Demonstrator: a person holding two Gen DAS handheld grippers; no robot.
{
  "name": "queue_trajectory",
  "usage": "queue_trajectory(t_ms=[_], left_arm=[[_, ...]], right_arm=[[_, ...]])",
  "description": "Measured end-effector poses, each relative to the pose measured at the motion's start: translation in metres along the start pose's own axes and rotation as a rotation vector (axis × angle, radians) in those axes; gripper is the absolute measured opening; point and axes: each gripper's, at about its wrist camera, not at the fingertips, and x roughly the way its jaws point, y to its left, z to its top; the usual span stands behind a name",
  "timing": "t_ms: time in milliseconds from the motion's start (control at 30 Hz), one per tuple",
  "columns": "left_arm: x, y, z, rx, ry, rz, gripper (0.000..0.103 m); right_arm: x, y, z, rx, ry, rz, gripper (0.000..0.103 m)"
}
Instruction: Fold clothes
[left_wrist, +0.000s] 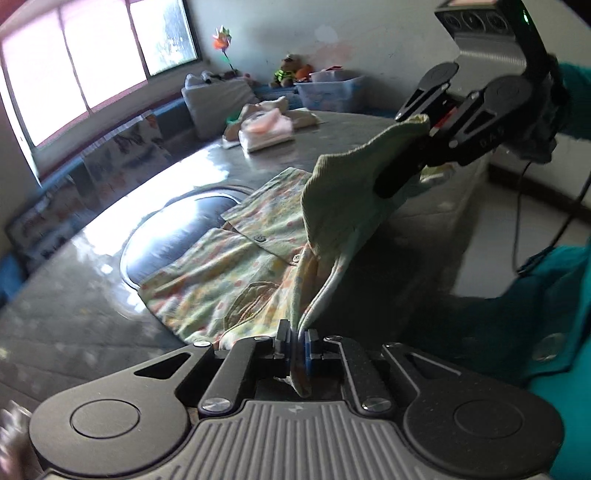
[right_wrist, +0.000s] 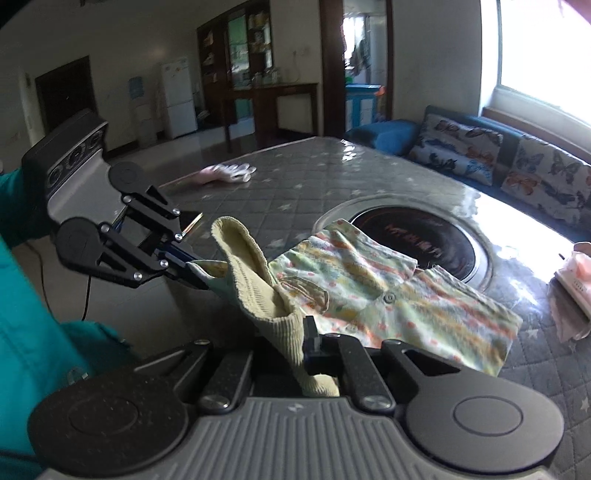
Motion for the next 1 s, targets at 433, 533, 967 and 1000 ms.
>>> queue_trajectory(t_ms=[433, 533, 967, 1000], left_arm=[[0.031, 0.079, 0.046, -0.078, -0.035, 0.051, 0.008], [0.057, 0.101, 0.055, -0.114, -0.007, 0.061, 0.008], [0.159, 0.176, 0.057, -0.353, 0.115, 0.149, 0.008], [0.162, 0.179, 0.057, -0.365, 0.119, 0.153, 0.008]], right_arm=[[0.021, -0.058, 0.056, -0.059, -0.035, -0.066, 0.005], [0.038, -0.083, 0.072, -0.053, -0.038, -0.092, 0.004], [0.158, -0.145, 0.086, 0.05, -0.026, -0.242, 0.004], [0.166, -0.15, 0.083, 0.082, -0.028, -0.251, 0.004]])
